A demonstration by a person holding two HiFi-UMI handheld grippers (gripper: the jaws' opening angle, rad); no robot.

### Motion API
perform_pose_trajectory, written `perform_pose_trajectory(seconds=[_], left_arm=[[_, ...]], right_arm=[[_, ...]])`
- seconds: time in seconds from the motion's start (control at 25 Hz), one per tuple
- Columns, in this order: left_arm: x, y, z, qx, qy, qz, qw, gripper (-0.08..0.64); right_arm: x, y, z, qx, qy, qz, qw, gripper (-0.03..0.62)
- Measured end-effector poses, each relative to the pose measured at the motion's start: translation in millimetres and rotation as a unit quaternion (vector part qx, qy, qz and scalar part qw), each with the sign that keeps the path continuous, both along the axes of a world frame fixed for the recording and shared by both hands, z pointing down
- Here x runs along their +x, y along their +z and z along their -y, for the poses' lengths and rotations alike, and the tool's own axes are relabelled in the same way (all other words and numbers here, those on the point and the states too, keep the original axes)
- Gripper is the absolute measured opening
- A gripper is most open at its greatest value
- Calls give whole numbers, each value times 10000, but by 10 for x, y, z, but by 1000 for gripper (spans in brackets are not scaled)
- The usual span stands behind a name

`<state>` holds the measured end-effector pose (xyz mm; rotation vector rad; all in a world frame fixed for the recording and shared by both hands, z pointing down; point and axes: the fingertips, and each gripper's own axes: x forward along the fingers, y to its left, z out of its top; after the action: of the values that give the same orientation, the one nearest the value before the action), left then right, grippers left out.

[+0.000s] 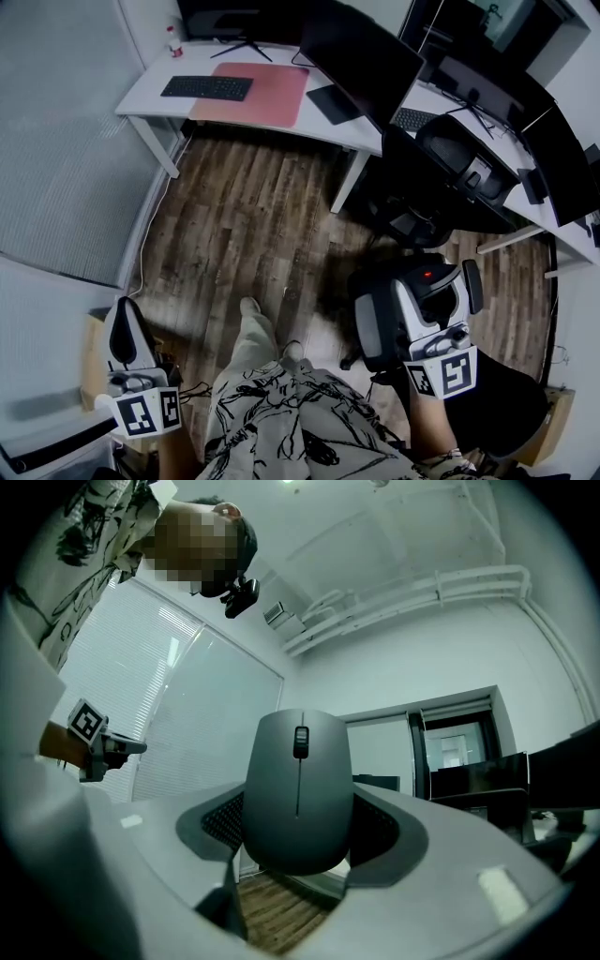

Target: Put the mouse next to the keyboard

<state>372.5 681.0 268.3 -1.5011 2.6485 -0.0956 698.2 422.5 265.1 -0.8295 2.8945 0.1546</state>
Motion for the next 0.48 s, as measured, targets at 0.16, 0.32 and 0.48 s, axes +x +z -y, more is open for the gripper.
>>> perform_pose_trajectory(seconds=[0.16, 0.32, 0.48], left_arm=[[-207, -47, 281, 74, 117, 33, 9999, 0], [-461, -69, 503, 107, 155, 52, 9998, 0], [-738, -67, 740, 109, 236, 16, 9997, 0]], right_arm=[[-191, -21, 191, 4, 55, -19, 10000, 305], [-424, -55, 387, -35, 103, 4, 9999, 305], [-721, -77, 559, -44, 147, -34, 9999, 305]])
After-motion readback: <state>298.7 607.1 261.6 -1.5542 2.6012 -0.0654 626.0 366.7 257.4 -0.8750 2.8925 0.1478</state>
